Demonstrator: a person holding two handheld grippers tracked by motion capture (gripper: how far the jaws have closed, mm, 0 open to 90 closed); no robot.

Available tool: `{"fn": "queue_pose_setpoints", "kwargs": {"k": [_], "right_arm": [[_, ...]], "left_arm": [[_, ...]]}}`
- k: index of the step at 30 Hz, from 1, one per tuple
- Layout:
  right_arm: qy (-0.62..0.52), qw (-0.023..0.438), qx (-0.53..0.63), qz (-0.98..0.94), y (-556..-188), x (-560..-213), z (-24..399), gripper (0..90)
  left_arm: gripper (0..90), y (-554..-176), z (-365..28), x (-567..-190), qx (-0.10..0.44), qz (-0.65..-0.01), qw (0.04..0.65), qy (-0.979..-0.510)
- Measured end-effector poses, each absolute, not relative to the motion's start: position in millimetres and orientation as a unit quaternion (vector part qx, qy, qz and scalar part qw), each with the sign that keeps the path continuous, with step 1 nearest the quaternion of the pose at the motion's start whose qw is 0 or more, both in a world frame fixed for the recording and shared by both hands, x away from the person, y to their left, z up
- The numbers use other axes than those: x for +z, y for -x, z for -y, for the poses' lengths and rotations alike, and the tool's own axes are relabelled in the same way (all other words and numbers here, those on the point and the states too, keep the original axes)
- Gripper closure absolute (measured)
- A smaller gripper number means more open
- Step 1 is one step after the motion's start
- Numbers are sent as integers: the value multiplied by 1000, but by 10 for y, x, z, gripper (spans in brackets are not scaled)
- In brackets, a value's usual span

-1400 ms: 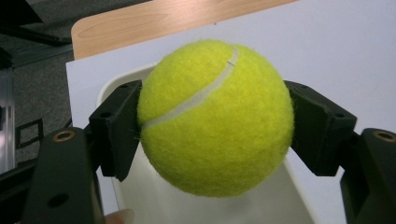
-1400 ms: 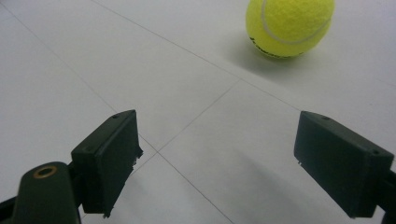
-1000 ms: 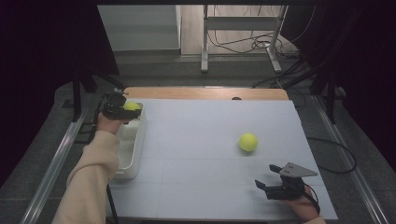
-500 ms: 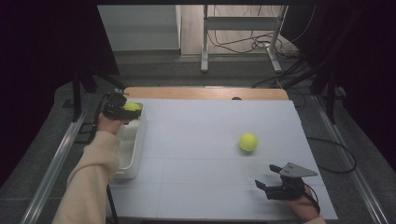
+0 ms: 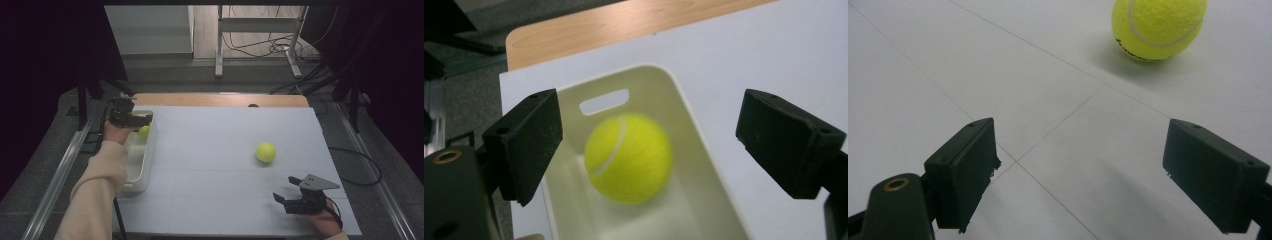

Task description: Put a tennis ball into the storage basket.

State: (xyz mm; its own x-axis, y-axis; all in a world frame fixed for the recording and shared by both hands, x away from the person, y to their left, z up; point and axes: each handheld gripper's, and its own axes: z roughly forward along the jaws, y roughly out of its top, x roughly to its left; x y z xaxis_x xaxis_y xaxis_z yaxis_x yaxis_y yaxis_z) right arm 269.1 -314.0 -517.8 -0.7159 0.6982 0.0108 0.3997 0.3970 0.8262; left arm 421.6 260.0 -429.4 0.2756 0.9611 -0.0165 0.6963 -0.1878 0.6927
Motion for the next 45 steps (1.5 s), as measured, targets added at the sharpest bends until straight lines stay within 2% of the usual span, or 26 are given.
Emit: {"fn": "queue_pose_setpoints", "kwargs": {"k": [15, 45], "right_arm": [[-336, 172, 436, -817, -2690, -5176, 3141, 147], [-337, 172, 439, -815, -2738, -5166, 3113, 148]], "left_arm": [[118, -3993, -2355, -4152, 211, -505, 366, -753], [127, -3674, -1944, -4134, 190, -429, 434, -769]]}}
